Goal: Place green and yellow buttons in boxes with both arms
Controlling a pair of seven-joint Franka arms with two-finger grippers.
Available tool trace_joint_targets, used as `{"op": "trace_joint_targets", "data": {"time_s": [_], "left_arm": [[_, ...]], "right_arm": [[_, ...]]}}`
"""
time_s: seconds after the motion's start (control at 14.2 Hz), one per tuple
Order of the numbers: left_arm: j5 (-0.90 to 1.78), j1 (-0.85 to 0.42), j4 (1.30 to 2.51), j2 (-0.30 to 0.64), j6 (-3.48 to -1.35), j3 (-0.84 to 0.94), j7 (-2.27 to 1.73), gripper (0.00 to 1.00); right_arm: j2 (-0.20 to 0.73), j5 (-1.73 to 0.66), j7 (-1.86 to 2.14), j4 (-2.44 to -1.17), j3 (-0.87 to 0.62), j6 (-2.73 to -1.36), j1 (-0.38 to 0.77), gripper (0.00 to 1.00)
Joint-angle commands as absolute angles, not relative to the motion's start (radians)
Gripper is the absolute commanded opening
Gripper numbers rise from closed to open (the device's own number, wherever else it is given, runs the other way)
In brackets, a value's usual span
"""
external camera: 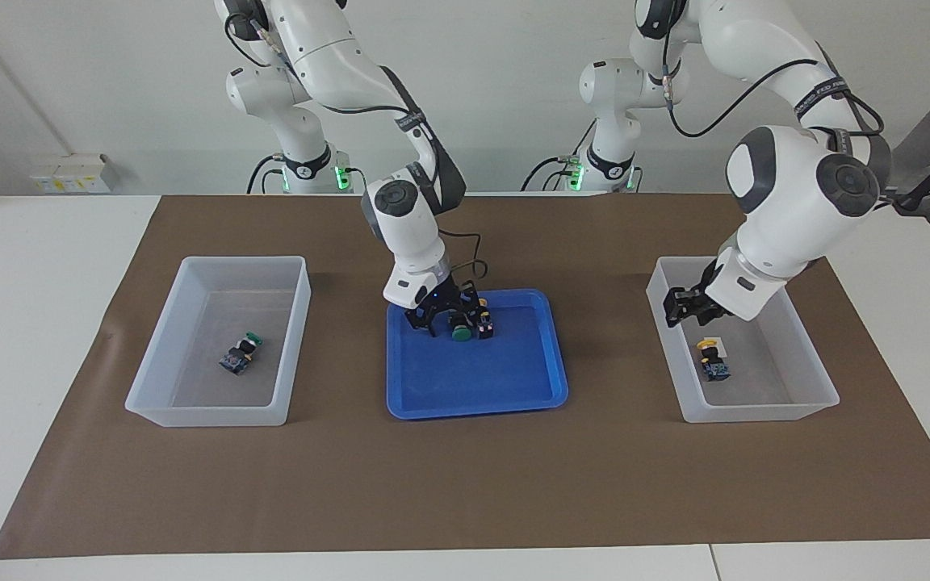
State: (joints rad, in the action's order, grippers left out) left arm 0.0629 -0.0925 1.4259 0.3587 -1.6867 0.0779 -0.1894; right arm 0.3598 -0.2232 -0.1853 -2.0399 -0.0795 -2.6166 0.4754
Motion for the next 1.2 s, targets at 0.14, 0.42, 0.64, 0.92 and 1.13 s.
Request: {"op": "trace_joint_targets", "data": {"time_s": [0.14, 0.42, 0.64, 0.92, 1.13], "left_arm": [[0.095, -0.146, 1.405, 0.376, -1.730, 0.064, -0.291, 0.56], [0.101, -0.239, 1.491, 0.353, -1.836, 0.066, -0.403, 0.56], [0.103, -0.330, 1.555, 0.334, -1.905, 0.066, -0.466, 0.56], [0.103, -0.434, 1.638, 0.330, -2.014, 0.064, -0.492, 0.64], [0.101, -0.495, 1.719, 0.334, -2.095, 0.064, -0.509, 0.78]], "right_arm": [[0.298, -0.247, -0.199, -2.016, -0.086, -2.525, 0.424, 0.00], [0.155, -0.247, -0.206, -1.987, -0.077, -2.353, 0.278, 0.00], [0.092, -0.213, -0.169, -1.983, -0.072, -2.303, 0.145, 0.00], [0.095, -0.189, 0.107, -2.000, -0.074, -2.283, -0.064, 0.00], [0.138, -0.190, 0.219, -2.032, -0.075, -2.328, -0.149, 0.00]]}}
